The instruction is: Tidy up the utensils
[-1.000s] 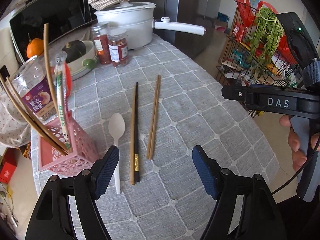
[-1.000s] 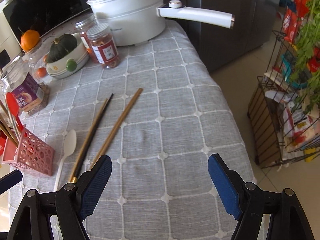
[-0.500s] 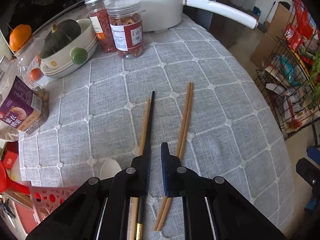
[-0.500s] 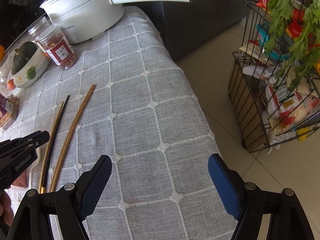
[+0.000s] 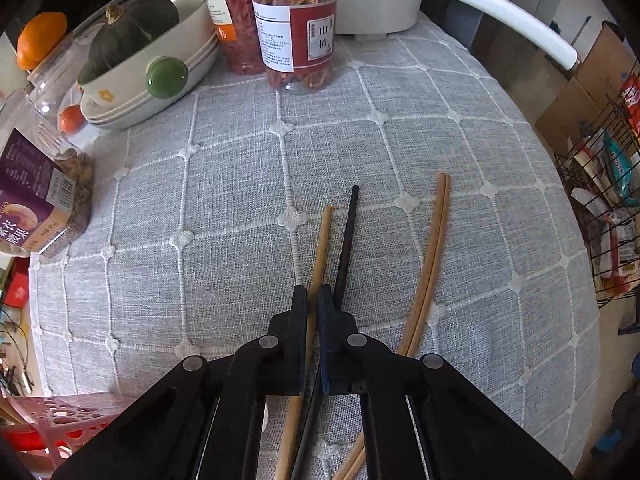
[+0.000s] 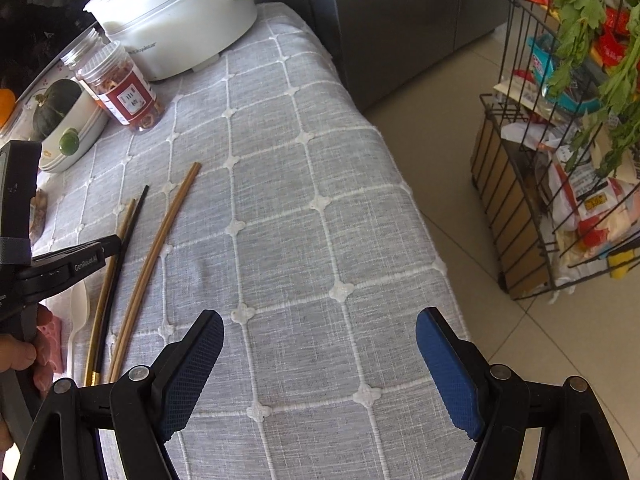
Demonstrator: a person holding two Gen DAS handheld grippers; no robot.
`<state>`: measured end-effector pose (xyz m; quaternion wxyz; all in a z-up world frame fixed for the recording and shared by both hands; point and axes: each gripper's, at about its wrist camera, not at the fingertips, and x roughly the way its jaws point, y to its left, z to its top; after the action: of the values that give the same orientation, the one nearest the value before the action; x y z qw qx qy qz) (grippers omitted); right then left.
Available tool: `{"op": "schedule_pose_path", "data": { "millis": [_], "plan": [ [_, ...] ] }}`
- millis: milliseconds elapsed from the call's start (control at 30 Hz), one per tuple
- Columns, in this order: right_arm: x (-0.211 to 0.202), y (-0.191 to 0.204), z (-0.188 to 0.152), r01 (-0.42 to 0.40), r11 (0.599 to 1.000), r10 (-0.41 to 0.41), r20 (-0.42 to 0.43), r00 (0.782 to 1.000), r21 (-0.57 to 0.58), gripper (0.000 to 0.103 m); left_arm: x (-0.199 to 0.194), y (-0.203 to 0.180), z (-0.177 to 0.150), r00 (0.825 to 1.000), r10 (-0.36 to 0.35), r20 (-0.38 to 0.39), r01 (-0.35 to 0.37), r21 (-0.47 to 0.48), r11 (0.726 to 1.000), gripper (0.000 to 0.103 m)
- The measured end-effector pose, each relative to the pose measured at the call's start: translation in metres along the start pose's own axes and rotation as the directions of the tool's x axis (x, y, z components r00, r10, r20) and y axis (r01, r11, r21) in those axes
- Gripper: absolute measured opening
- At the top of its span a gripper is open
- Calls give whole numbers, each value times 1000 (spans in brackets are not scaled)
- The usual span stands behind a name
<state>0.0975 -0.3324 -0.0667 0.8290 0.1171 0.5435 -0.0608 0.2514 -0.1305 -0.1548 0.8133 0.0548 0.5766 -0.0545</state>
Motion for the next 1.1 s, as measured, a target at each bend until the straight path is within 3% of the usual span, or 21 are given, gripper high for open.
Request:
{"op": "schedule_pose_path", "data": {
  "millis": [300, 567, 733, 867, 1100],
  "plan": [
    [1, -1, 1, 14, 1000, -14, 0, 1000, 4, 83, -6, -13, -6, 1000, 16, 12, -17, 76, 997, 5],
    [-11, -1, 2, 9, 999, -10, 36, 999, 49, 83, -75, -29, -42, 990, -64, 125, 43, 163, 986, 4],
    [-14, 10, -2, 10, 999, -12, 41, 999, 40, 83, -136, -19, -76, 963, -123, 240, 75, 202, 977, 4],
    [-14, 22, -5, -3, 1000, 2, 41, 999, 20, 83, -175, -1, -109, 931, -161, 328, 92, 215, 972, 0],
    [-3, 43, -6, 4, 1000, -4, 24, 1000, -6, 83, -208, 41, -138, 878, -231, 419, 177, 164, 970, 0]
  ]
}}
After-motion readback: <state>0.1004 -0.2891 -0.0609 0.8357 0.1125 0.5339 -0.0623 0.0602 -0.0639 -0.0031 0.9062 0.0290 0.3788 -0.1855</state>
